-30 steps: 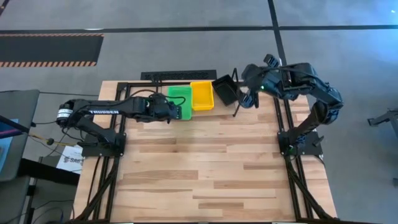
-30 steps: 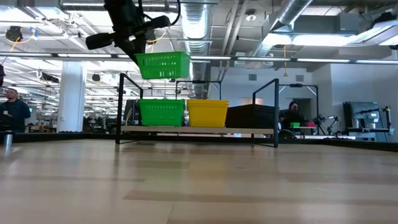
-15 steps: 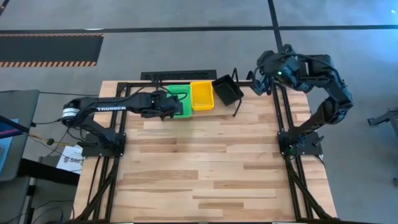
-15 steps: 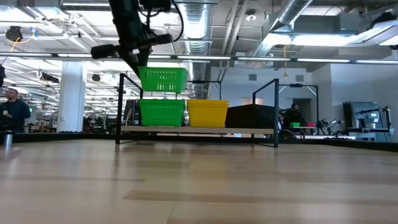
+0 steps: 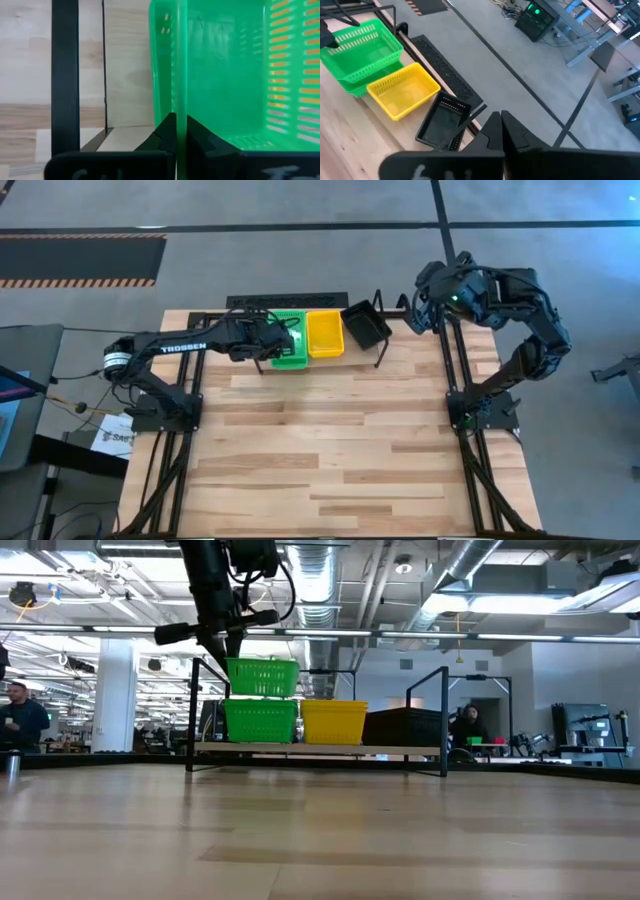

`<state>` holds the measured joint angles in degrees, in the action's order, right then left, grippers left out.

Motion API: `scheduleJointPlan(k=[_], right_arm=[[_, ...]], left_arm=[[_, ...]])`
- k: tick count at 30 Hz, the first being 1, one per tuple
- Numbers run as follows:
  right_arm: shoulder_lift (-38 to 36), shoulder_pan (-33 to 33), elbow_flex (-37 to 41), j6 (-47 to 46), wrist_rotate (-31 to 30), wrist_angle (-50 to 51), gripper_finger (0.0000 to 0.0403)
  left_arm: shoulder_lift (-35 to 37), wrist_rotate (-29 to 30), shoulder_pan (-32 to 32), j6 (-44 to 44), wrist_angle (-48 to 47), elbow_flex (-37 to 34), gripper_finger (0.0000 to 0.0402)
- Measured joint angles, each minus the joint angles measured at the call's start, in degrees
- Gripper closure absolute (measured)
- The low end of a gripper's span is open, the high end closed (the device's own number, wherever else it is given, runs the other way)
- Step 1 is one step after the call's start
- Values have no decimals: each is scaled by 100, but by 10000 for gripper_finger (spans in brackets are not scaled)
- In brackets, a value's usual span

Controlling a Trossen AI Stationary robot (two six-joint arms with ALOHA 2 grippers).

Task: Stack baskets on shelf by color
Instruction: Stack the green bin on top of the green bins on the shelf

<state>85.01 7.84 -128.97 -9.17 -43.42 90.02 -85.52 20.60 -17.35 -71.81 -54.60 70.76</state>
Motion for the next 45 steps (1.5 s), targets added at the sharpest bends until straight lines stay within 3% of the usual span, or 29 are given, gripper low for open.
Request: scheduleJointPlan(k=[12,17,23,33,45], right_arm=[[34,2,0,0,5,0,402],[54,1,2,4,19,0,402],[55,-102,2,24,19,0,402],[48,-107,2,21,111,-1,402],[48,-108,2,-95,317,0,402]], left_arm=[[-71,-40,-2,-399,-95,0,401],[-356,-337,-2,-407,-80,-25,401],[-724,-645,-39,-159,26,-32,401],[-579,-345,-76,644,320,-26,399],[-487,-232,-78,1565,19,516,319]])
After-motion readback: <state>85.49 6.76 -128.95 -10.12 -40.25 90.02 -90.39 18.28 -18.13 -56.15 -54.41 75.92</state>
